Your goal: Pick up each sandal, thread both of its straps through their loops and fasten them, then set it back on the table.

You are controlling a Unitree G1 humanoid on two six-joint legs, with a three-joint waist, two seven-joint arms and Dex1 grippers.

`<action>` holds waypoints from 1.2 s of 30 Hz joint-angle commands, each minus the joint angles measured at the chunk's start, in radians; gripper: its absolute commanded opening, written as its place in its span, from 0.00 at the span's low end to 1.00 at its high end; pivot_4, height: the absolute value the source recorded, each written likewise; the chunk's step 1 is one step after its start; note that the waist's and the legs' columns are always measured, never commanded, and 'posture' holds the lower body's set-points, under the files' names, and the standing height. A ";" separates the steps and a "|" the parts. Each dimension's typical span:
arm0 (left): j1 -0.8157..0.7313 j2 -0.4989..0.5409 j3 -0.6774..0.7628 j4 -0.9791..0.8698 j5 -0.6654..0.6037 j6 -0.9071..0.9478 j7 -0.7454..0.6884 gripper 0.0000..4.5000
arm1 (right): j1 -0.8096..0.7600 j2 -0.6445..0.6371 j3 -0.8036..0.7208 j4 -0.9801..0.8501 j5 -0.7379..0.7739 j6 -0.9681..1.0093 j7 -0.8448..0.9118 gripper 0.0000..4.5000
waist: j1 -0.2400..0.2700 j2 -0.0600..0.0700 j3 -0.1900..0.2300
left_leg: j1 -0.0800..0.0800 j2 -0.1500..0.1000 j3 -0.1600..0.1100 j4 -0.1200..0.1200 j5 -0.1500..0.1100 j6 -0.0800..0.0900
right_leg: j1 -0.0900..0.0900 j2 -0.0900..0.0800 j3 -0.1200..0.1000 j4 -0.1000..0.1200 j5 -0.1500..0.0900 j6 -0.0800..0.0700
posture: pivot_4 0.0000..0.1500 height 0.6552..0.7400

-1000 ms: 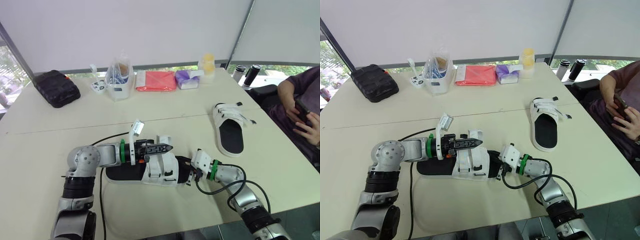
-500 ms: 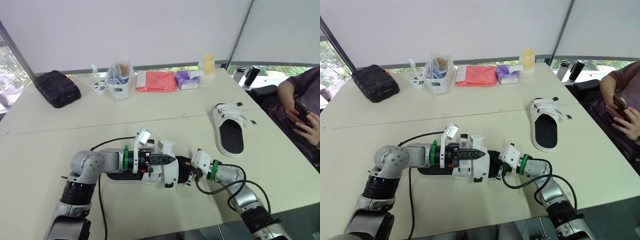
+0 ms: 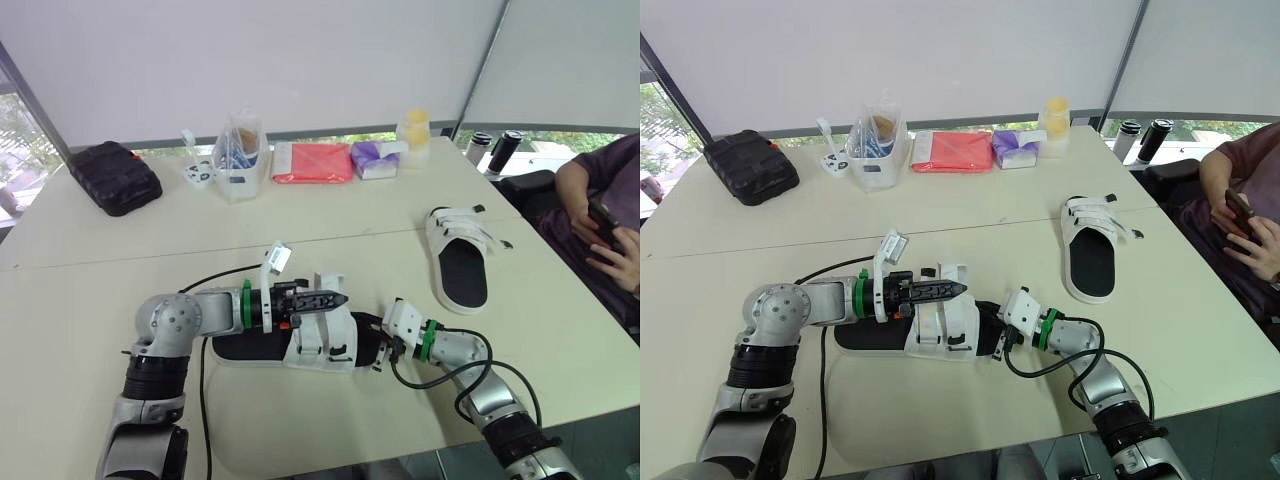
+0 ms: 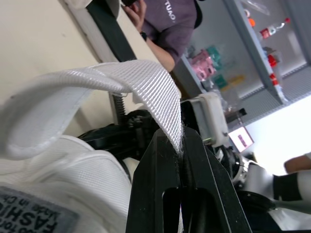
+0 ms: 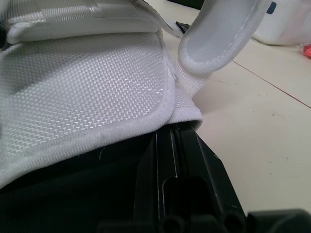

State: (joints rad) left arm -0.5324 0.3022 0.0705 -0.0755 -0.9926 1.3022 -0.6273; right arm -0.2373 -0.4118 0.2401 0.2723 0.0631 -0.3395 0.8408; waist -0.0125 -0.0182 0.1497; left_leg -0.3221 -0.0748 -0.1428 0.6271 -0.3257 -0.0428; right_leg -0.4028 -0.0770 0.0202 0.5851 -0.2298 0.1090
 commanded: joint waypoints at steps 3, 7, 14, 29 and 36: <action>0.003 -0.009 -0.018 -0.015 0.015 -0.029 -0.001 0.02 | 0.110 -0.017 0.095 0.132 -0.083 0.127 0.040 0.00 | 0.000 0.000 -0.001 | 0.000 0.000 0.000 0.000 0.000 0.000 | 0.000 0.000 0.000 0.000 0.000 0.000 | 1.00 1.00; 0.011 0.005 -0.039 -0.027 0.018 -0.027 -0.021 0.02 | 0.108 -0.018 0.093 0.136 -0.084 0.127 0.039 0.00 | 0.000 0.000 -0.001 | 0.000 0.000 0.000 0.000 0.000 0.000 | 0.000 0.000 0.000 0.000 0.000 0.000 | 1.00 1.00; 0.038 0.073 -0.128 -0.057 0.085 -0.084 -0.081 0.02 | 0.104 -0.018 0.092 0.138 -0.083 0.127 0.039 0.00 | 0.000 0.001 -0.003 | 0.000 0.000 0.000 0.000 0.000 0.000 | 0.000 0.000 0.000 0.000 0.000 0.000 | 1.00 1.00; -0.010 0.138 -0.211 -0.051 0.203 -0.252 -0.238 0.02 | 0.103 -0.009 0.093 0.141 -0.084 0.129 0.031 0.00 | 0.000 0.003 -0.008 | 0.000 0.000 0.000 0.000 0.000 0.001 | 0.000 0.000 0.000 0.000 0.000 0.000 | 1.00 1.00; -0.020 0.157 -0.231 -0.046 0.238 -0.284 -0.300 0.02 | 0.105 -0.009 0.091 0.141 -0.084 0.130 0.027 0.00 | 0.000 0.003 -0.008 | 0.000 0.000 0.001 0.001 -0.001 0.001 | 0.000 0.002 0.000 0.000 0.000 0.000 | 1.00 1.00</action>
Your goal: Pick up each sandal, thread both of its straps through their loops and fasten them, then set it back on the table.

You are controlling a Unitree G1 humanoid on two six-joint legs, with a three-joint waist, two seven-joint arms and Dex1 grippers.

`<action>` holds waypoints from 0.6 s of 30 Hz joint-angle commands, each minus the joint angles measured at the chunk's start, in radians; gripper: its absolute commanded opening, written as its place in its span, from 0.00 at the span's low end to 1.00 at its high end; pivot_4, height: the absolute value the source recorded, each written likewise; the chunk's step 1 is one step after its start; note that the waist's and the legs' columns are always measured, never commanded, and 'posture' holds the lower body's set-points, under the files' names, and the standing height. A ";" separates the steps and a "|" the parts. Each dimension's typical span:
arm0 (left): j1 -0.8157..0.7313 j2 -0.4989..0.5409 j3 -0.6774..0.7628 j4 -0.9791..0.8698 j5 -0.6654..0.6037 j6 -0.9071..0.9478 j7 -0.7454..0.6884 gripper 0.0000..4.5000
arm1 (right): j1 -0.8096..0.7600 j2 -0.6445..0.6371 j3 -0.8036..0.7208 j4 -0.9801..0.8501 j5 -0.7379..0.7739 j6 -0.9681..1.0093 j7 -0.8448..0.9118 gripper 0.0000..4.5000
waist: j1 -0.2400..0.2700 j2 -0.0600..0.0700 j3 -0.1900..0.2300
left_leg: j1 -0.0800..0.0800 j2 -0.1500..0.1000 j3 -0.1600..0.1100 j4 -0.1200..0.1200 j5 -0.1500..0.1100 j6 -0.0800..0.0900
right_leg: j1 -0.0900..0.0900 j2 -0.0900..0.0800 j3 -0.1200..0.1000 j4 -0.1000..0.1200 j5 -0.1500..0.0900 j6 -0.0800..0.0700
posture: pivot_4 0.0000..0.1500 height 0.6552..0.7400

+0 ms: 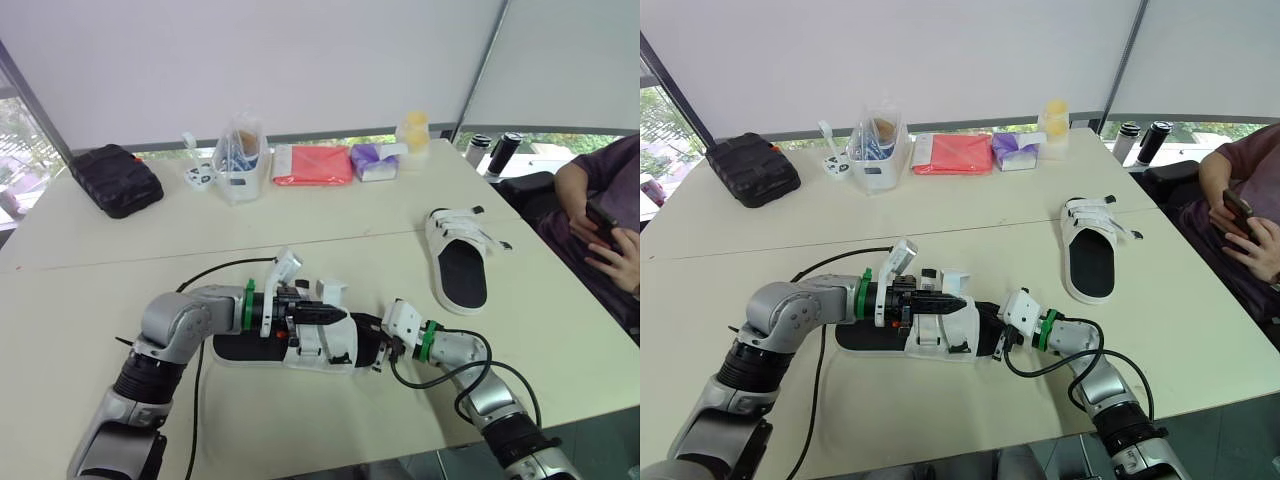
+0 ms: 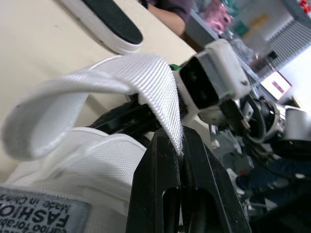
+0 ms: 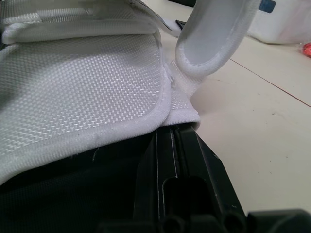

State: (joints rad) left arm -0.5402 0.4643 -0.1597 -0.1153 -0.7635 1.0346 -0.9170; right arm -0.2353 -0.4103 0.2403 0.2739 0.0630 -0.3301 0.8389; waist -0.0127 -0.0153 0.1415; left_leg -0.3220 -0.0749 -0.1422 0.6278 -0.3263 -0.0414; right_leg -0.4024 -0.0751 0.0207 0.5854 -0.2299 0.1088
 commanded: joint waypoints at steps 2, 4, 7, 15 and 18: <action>0.000 -0.023 0.015 -0.012 0.004 -0.013 0.017 0.02 | 0.105 -0.012 0.091 0.136 -0.084 0.121 0.029 0.00 | 0.000 0.000 0.000 | 0.000 0.000 0.000 0.000 0.000 0.000 | 0.000 0.000 0.000 0.000 0.000 0.000 | 1.00 1.00; 0.007 -0.032 0.023 -0.016 0.004 -0.011 0.029 0.02 | 0.104 -0.012 0.091 0.137 -0.084 0.121 0.028 0.00 | 0.000 0.000 0.000 | 0.000 0.000 0.000 0.000 0.000 0.000 | 0.000 0.000 0.000 0.000 0.000 0.000 | 1.00 1.00; 0.037 -0.046 0.040 -0.051 0.009 -0.019 0.074 0.20 | 0.101 -0.010 0.091 0.141 -0.084 0.120 0.028 0.00 | 0.000 0.000 0.000 | 0.000 0.000 0.000 0.000 0.000 0.000 | 0.000 0.000 0.000 0.000 0.000 0.000 | 1.00 1.00; 0.179 -0.064 0.127 -0.248 0.009 -0.040 0.253 0.50 | 0.097 -0.009 0.094 0.146 -0.084 0.118 0.030 0.00 | 0.000 0.000 -0.001 | 0.001 0.000 0.000 0.001 0.000 0.001 | 0.001 -0.002 0.001 0.001 0.000 0.000 | 1.00 1.00; 0.209 -0.064 0.141 -0.302 -0.022 -0.016 0.282 0.50 | 0.089 -0.009 0.095 0.156 -0.085 0.116 0.034 0.00 | 0.001 -0.002 -0.002 | 0.001 0.000 0.000 0.002 0.000 0.001 | 0.001 -0.002 0.001 0.002 0.000 0.000 | 1.00 1.00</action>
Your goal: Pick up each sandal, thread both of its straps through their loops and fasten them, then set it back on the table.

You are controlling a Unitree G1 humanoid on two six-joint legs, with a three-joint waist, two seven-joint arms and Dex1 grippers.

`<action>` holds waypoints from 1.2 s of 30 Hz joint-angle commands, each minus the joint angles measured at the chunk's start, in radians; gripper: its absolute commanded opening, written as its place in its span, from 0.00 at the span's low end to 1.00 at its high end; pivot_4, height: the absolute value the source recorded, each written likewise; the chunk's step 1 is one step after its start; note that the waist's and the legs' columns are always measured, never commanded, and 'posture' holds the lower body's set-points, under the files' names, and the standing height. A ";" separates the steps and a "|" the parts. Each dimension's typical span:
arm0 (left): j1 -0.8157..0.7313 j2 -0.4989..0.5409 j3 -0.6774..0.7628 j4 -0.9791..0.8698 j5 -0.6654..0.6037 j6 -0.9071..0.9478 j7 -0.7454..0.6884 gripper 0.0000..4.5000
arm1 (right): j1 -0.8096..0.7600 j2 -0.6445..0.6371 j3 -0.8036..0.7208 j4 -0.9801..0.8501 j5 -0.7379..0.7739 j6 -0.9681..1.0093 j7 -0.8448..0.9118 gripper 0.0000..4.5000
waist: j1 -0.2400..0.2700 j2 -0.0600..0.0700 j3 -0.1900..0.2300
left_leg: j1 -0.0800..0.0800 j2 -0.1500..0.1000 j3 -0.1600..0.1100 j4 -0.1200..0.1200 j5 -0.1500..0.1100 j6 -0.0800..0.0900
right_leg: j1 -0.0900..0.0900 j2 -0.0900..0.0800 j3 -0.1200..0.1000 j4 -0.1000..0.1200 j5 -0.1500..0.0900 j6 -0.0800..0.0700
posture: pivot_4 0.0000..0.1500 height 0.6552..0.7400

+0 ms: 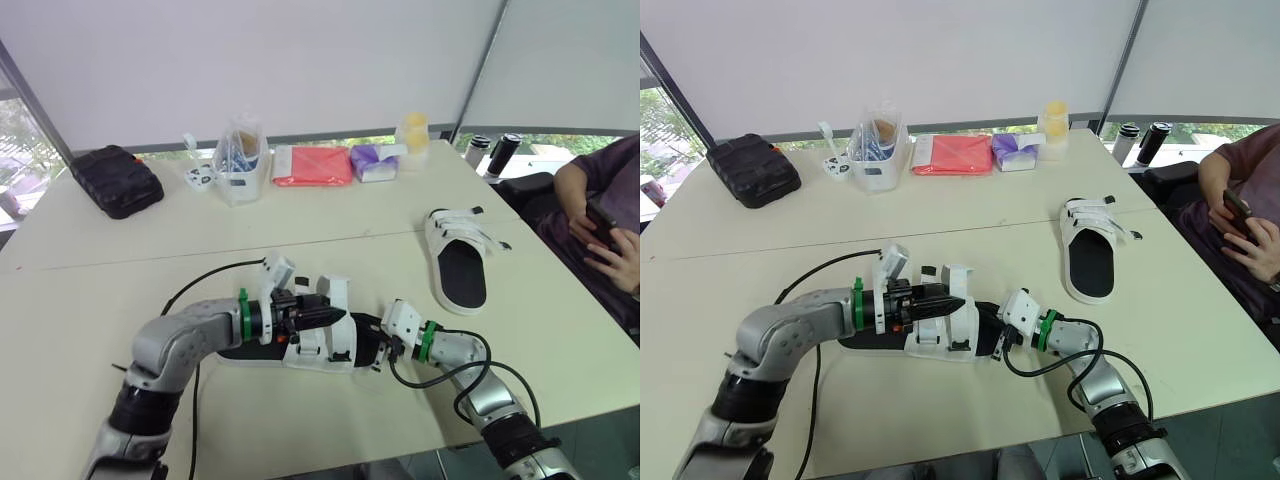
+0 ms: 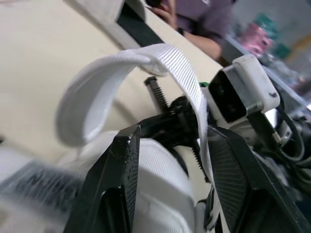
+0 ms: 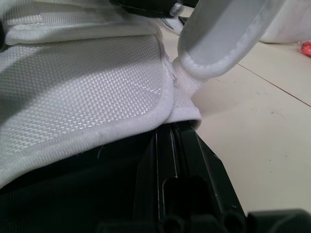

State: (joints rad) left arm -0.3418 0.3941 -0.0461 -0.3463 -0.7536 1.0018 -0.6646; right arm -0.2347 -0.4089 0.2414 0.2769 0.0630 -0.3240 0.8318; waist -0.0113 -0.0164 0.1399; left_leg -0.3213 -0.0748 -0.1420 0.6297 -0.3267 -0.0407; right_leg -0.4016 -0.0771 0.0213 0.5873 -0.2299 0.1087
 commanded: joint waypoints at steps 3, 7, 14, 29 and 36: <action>0.042 0.012 0.028 -0.119 -0.058 0.038 0.046 0.50 | 0.078 -0.007 0.096 0.165 -0.087 0.106 0.043 0.00 | 0.000 -0.001 -0.001 | 0.001 0.000 0.000 0.000 -0.003 0.005 | 0.001 0.000 0.000 0.000 0.000 0.000 | 1.00 1.00; 0.049 0.015 0.011 -0.136 -0.077 0.048 0.046 0.50 | 0.067 -0.003 0.099 0.178 -0.089 0.101 0.046 0.00 | 0.000 -0.001 -0.001 | 0.001 0.000 0.000 0.001 -0.003 0.005 | 0.002 0.000 0.000 0.001 0.000 0.000 | 1.00 1.00; 0.037 0.055 -0.058 -0.129 -0.076 0.070 0.003 0.50 | 0.064 -0.004 0.097 0.184 -0.089 0.097 0.044 0.00 | -0.001 0.000 -0.002 | 0.003 0.000 0.000 0.001 -0.003 0.006 | 0.003 0.001 0.000 0.003 -0.001 -0.001 | 1.00 1.00; -0.024 -0.007 -0.060 -0.031 -0.065 0.046 0.028 0.01 | 0.077 -0.007 0.091 0.174 -0.086 0.102 0.034 0.00 | 0.000 0.002 -0.004 | 0.003 0.000 0.000 0.002 -0.003 0.006 | 0.002 0.002 0.000 0.007 -0.002 -0.002 | 1.00 1.00; -0.061 -0.060 0.094 0.055 -0.251 0.192 0.084 0.01 | 0.070 -0.002 0.093 0.181 -0.087 0.102 0.034 0.00 | 0.000 0.002 -0.004 | 0.003 0.000 0.000 0.002 -0.003 0.006 | 0.002 0.002 0.000 0.007 -0.002 -0.002 | 1.00 1.00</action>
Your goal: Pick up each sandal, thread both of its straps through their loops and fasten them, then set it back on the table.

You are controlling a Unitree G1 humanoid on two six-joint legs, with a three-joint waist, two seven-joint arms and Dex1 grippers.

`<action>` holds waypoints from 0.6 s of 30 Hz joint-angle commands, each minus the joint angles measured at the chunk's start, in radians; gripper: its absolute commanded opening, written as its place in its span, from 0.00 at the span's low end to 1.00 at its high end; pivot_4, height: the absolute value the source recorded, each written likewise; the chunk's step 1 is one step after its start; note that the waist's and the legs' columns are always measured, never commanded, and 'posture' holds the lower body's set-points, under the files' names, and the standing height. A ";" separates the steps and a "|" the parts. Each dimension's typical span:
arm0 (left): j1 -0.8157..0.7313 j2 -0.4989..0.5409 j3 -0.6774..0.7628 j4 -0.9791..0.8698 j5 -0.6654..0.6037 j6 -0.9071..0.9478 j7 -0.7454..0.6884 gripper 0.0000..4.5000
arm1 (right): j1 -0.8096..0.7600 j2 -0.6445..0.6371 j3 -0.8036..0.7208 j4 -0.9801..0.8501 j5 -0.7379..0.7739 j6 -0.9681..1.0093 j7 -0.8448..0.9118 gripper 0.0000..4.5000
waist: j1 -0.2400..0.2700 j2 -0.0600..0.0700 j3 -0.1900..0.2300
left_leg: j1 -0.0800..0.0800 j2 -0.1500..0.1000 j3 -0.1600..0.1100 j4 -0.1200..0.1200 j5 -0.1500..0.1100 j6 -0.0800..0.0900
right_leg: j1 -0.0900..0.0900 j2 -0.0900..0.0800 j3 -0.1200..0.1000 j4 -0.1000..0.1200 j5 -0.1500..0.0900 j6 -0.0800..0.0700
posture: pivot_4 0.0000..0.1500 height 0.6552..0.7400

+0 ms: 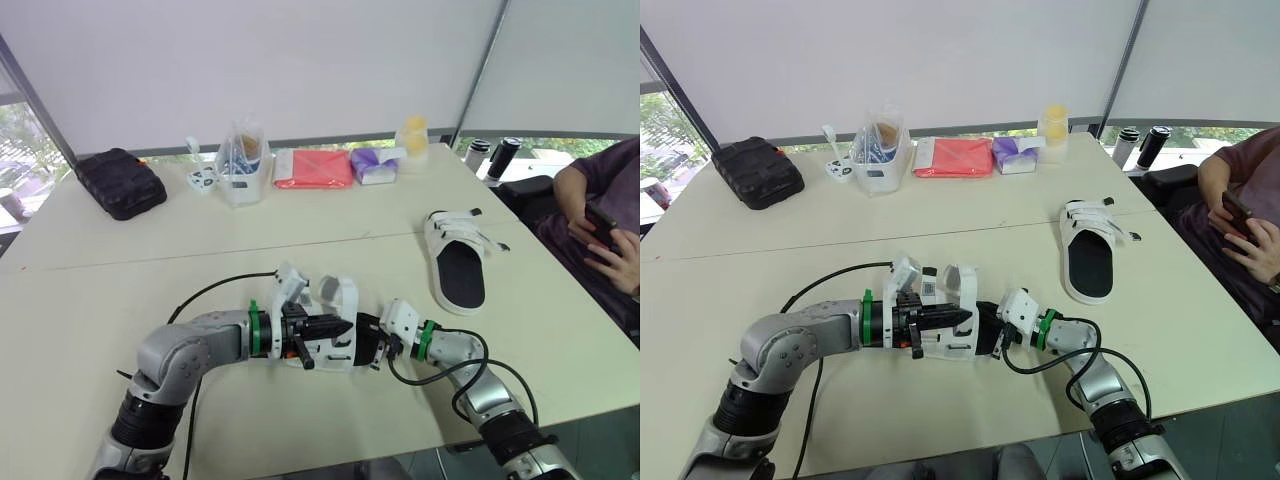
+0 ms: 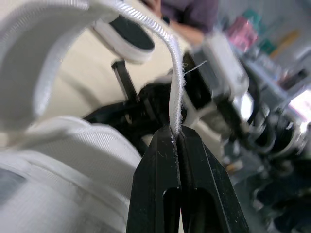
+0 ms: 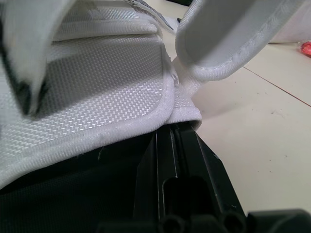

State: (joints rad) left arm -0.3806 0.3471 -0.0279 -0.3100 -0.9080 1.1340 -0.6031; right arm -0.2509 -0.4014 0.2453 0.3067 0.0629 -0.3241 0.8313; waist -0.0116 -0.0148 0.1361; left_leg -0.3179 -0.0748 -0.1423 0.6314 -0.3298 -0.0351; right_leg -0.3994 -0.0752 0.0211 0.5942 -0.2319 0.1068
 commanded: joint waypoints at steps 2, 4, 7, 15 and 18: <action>-0.021 -0.014 0.107 0.048 -0.144 0.102 0.025 0.01 | 0.084 -0.007 0.092 0.151 -0.088 0.102 0.036 0.00 | -0.001 0.000 0.000 | 0.000 0.000 0.000 0.000 0.000 0.000 | 0.000 0.000 0.000 0.000 0.000 0.000 | 1.00 1.00; -0.017 -0.010 0.117 0.069 -0.167 0.127 0.024 0.01 | 0.084 -0.006 0.092 0.152 -0.088 0.102 0.035 0.00 | -0.001 0.000 0.000 | 0.000 0.000 0.000 0.000 0.000 -0.001 | 0.000 0.000 0.000 0.000 0.000 0.000 | 1.00 1.00; -0.017 -0.009 0.114 0.099 -0.182 0.150 0.012 0.01 | 0.084 -0.004 0.093 0.155 -0.089 0.100 0.035 0.00 | -0.001 0.000 0.000 | 0.000 0.000 0.000 0.000 0.001 -0.003 | 0.000 0.000 0.000 0.001 0.000 0.000 | 1.00 1.00; -0.033 0.001 0.057 0.140 -0.144 0.137 -0.034 0.01 | 0.096 -0.010 0.089 0.144 -0.088 0.103 0.031 0.00 | -0.001 0.000 0.000 | 0.000 0.000 0.000 0.000 0.002 -0.004 | 0.000 0.001 0.000 0.001 0.000 0.000 | 1.00 1.00; -0.030 0.002 0.051 0.144 -0.144 0.137 -0.040 0.01 | 0.103 -0.013 0.088 0.138 -0.087 0.104 0.030 0.00 | -0.001 0.000 0.000 | 0.000 0.000 0.000 0.000 0.002 -0.004 | 0.000 0.001 0.000 0.001 0.000 0.000 | 1.00 1.00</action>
State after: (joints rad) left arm -0.3992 0.3457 0.0191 -0.1573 -1.0495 1.2802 -0.6295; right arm -0.2505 -0.3990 0.2455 0.3074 0.0630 -0.3240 0.8308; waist -0.0123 -0.0150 0.1357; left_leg -0.3176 -0.0749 -0.1422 0.6314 -0.3273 -0.0396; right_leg -0.3995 -0.0747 0.0214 0.5948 -0.2320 0.1069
